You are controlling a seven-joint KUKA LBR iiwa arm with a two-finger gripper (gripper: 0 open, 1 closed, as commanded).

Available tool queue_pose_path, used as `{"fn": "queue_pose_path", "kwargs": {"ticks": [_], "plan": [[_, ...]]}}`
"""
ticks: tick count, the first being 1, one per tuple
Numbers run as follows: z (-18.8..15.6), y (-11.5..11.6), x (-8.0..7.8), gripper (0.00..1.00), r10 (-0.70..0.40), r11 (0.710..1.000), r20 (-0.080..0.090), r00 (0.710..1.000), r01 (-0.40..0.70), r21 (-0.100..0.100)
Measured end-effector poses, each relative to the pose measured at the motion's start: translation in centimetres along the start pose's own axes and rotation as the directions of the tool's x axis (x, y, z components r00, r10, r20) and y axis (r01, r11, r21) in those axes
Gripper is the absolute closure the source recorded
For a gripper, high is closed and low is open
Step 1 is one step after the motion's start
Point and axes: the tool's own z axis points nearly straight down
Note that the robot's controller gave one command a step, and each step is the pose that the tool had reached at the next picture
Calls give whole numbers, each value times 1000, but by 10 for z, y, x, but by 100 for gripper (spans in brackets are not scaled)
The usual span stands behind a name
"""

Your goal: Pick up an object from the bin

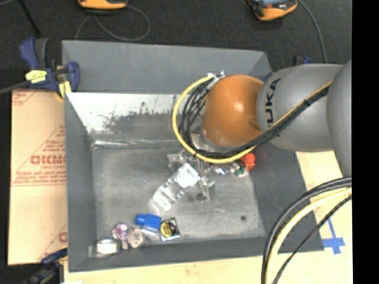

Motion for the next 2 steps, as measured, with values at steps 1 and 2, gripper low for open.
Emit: {"fn": "queue_pose_path", "kwargs": {"ticks": [1, 2], "plan": [[-1, -5, -1, 0, -224, 975, 3, 975, 224, 1], [30, -12, -11, 0, -402, 916, 5, 916, 402, 5]]}}
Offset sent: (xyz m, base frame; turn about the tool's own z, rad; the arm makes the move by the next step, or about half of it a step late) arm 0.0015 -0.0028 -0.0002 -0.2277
